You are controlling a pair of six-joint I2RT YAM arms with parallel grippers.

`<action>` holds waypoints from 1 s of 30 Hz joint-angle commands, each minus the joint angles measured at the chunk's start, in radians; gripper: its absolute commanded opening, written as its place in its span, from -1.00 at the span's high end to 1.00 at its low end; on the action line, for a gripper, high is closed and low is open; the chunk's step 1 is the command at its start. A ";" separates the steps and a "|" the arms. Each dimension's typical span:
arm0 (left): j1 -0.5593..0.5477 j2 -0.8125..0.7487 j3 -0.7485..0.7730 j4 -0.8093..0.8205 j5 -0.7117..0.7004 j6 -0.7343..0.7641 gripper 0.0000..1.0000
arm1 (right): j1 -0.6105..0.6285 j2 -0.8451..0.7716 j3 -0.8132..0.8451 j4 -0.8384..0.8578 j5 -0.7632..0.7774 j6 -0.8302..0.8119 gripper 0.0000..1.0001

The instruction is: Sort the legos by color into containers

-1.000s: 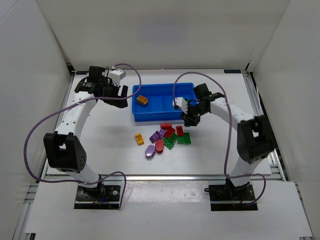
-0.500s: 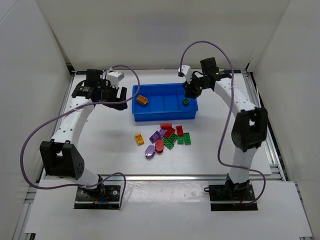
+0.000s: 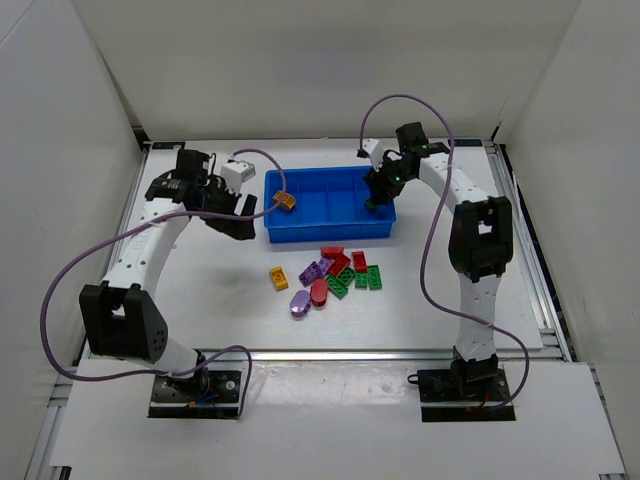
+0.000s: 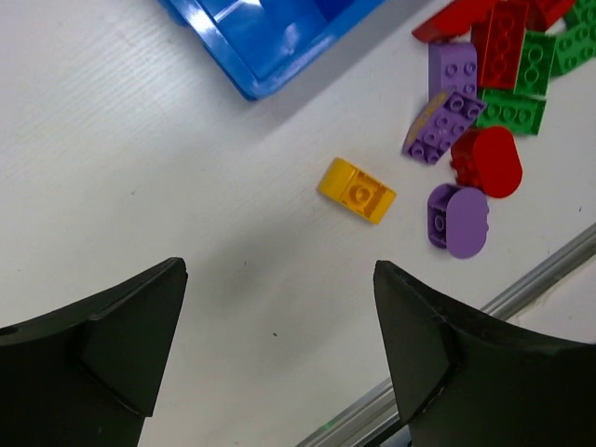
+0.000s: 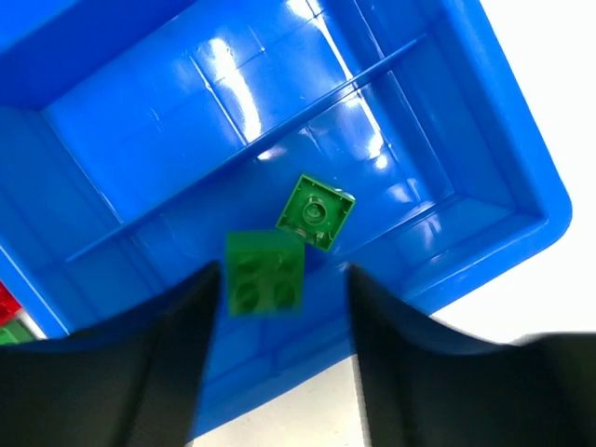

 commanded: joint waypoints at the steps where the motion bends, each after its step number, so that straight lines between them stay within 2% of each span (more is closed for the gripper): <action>1: -0.010 -0.021 -0.056 -0.074 0.019 0.068 -0.83 | 0.007 -0.013 0.033 0.014 -0.016 0.037 -0.29; 3: -0.013 -0.027 -0.077 -0.074 -0.007 0.016 -0.78 | 0.013 -0.032 0.020 0.032 -0.021 0.054 -0.41; 7: -0.021 -0.078 -0.149 -0.062 -0.007 -0.150 -0.72 | 0.025 -0.114 -0.008 0.063 -0.014 0.152 -0.46; 11: -0.073 -0.128 -0.199 -0.062 -0.031 -0.306 -0.69 | 0.023 -0.211 -0.052 0.086 -0.001 0.270 -0.59; 17: -0.151 -0.161 -0.225 -0.040 -0.096 -0.513 -0.68 | 0.020 -0.387 -0.173 0.109 0.053 0.392 -0.66; 21: -0.209 -0.126 -0.258 -0.020 -0.192 -0.667 -0.67 | 0.019 -0.473 -0.233 0.103 0.090 0.413 -0.70; 26: -0.263 -0.053 -0.251 -0.013 -0.341 -0.775 -0.48 | -0.010 -0.529 -0.281 0.089 0.104 0.413 -0.73; 30: -0.312 0.008 -0.206 0.004 -0.408 -0.815 -0.50 | -0.039 -0.535 -0.309 0.092 0.090 0.418 -0.73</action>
